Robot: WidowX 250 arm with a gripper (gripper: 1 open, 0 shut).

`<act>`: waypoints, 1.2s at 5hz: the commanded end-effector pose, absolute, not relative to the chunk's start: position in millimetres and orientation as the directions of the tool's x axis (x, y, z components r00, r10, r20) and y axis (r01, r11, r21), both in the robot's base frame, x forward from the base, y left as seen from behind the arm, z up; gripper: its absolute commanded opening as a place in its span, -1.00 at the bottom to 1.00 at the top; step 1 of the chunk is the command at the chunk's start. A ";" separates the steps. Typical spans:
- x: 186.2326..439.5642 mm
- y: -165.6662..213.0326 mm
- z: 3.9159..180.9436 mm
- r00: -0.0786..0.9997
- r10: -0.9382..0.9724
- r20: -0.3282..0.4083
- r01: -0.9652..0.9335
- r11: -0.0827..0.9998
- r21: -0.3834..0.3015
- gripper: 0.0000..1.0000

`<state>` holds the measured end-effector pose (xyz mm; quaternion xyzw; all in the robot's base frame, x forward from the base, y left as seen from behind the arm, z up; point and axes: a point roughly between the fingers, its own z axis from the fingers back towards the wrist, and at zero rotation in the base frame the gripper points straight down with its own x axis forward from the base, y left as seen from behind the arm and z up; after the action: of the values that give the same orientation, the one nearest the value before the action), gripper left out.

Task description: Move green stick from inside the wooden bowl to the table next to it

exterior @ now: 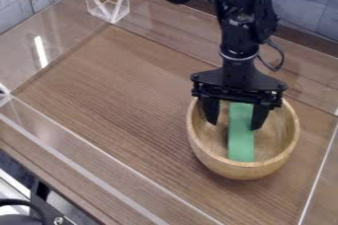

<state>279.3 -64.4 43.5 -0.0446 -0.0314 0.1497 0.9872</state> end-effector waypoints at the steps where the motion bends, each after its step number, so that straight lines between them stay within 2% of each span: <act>1: 285.9 -68.0 44.1 0.950 0.302 0.084 -0.293 0.950 -0.107 1.00; 2: 288.9 -73.1 39.4 0.946 0.310 0.090 -0.300 0.948 -0.109 1.00; 4: 299.0 -76.0 45.3 0.946 0.310 0.101 -0.299 0.948 -0.108 1.00; 6: 297.2 -62.9 59.3 0.963 0.243 0.118 -0.230 0.967 -0.113 1.00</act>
<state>289.8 -64.1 43.0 -0.0423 -0.0380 0.1213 0.9910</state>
